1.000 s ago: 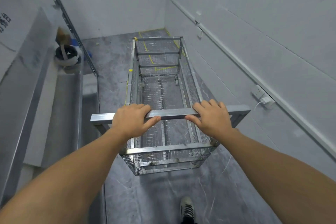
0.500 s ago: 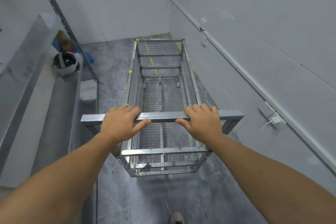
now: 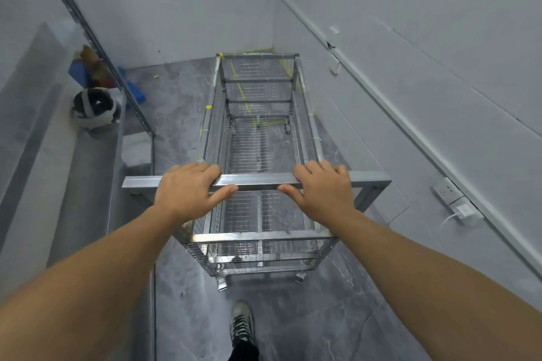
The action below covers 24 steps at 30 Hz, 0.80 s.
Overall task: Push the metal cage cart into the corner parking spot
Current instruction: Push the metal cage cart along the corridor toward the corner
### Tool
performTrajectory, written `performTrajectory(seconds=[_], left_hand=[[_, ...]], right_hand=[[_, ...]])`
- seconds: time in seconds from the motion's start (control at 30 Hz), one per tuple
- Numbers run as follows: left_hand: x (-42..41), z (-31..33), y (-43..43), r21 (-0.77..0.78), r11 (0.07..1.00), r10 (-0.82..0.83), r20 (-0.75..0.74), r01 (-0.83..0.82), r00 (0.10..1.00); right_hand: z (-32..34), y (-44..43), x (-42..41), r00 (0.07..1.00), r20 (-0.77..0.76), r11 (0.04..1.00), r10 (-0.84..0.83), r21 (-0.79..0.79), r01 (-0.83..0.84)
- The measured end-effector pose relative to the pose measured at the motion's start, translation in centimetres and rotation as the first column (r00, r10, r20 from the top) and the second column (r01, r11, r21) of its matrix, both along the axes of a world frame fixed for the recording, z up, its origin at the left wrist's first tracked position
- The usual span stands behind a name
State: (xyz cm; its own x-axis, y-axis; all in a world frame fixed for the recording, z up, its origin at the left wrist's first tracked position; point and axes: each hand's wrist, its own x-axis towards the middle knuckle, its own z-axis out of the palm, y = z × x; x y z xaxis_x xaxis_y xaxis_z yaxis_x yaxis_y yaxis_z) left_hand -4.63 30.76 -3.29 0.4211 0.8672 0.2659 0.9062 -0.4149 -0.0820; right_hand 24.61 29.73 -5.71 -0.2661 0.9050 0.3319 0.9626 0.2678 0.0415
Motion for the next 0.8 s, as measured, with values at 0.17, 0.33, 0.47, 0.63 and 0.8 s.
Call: performTrajectory(seconds=[0.17,0.33,0.47,0.63,0.8], left_hand=[[0.0,-0.1,4.9,-0.036,0.999,0.005,0.003,-0.005,1.0],[0.0,0.1,9.5,-0.063,0.998,0.015,0.028,-0.014,0.999],[-0.1,0.1,13.2,-0.098,0.995,0.021,0.011,-0.02,1.0],[-0.4,0.1,17.5,-0.09,0.996,0.009,0.01,-0.008,1.0],[-1.2,-0.2,22.5,-0.063,0.998,0.014,-0.01,-0.015,1.0]], right_hand=[[-0.2,4.9,0.0,1.0,0.017,1.0,-0.013,0.012,0.012],[0.0,9.6,0.0,1.0,-0.001,0.999,-0.024,0.036,0.024],[0.3,12.9,-0.3,0.999,0.0,0.999,-0.038,-0.005,0.038],[0.3,17.1,-0.8,0.999,-0.003,0.999,-0.038,0.003,0.038],[0.2,21.9,-1.5,0.999,0.017,0.999,-0.028,0.034,0.028]])
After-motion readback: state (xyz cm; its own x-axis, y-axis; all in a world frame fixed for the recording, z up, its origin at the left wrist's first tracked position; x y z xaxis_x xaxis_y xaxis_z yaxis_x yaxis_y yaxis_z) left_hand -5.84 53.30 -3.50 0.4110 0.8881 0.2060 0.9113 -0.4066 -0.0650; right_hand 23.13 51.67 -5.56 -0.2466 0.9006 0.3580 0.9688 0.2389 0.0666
